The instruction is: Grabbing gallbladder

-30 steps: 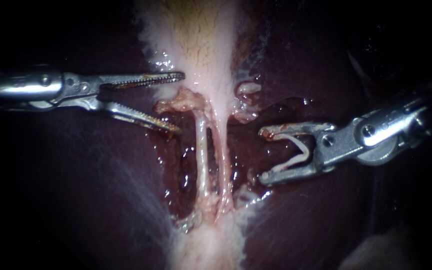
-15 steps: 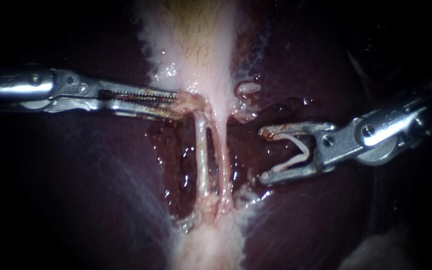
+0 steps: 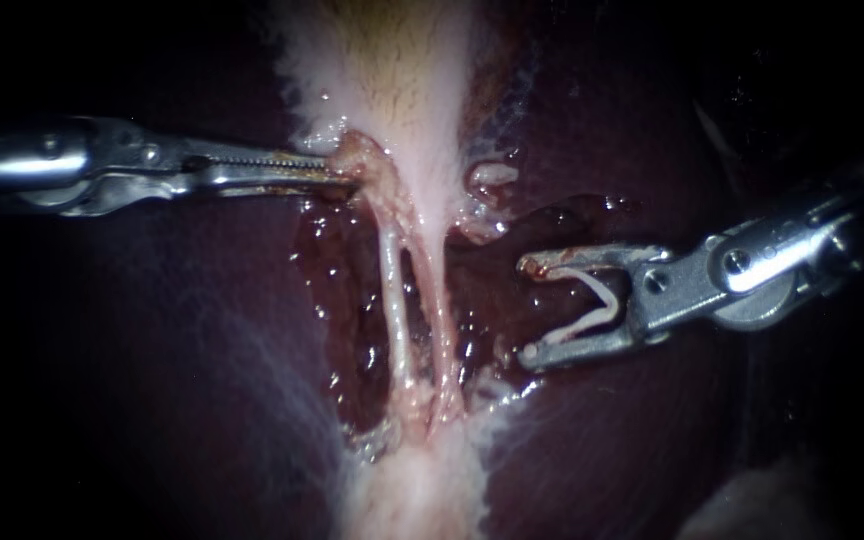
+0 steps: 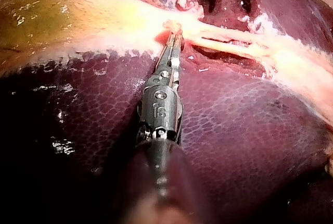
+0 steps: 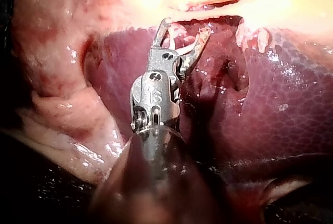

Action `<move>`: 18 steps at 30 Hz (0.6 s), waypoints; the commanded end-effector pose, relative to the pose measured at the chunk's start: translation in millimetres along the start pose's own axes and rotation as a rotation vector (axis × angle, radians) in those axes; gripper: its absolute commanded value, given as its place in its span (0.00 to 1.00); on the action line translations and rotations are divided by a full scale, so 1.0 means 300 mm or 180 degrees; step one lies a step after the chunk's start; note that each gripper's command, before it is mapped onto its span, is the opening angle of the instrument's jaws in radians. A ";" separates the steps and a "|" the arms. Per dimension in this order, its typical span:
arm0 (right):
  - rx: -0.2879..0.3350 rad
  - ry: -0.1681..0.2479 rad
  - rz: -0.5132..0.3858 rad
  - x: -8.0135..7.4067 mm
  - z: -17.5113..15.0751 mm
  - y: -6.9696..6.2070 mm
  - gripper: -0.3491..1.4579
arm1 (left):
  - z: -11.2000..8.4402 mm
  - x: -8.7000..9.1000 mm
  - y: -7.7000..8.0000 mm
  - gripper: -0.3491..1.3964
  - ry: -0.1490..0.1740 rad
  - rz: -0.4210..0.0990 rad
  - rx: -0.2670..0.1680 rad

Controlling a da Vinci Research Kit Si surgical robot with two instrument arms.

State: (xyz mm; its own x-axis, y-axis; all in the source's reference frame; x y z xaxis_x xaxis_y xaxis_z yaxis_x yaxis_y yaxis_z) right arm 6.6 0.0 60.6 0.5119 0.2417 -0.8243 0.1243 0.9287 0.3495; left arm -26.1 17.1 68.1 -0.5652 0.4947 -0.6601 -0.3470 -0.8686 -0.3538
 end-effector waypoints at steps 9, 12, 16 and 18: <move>-0.0001 0.0000 0.0001 -0.0004 0.000 0.0004 0.47 | -0.0154 0.0139 0.0056 0.00 0.0089 -0.0104 -0.0068; -0.0001 0.0000 0.0001 -0.0004 0.000 0.0004 0.47 | -0.0184 0.0167 0.0071 0.00 0.0125 -0.0122 -0.0072; -0.0001 0.0000 0.0001 -0.0004 0.000 0.0004 0.47 | -0.0188 0.0172 0.0079 0.00 0.0137 -0.0125 -0.0084; -0.0001 0.0000 0.0001 -0.0004 0.000 0.0004 0.47 | -0.0186 0.0169 0.0078 0.00 0.0137 -0.0124 -0.0084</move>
State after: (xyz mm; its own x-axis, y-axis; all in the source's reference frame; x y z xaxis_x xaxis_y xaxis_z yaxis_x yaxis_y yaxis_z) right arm 6.6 0.1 60.8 0.5121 0.2420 -0.8241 0.1238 0.9287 0.3496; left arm -25.5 17.4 60.1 -0.5186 0.5277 -0.6728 -0.3491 -0.8490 -0.3968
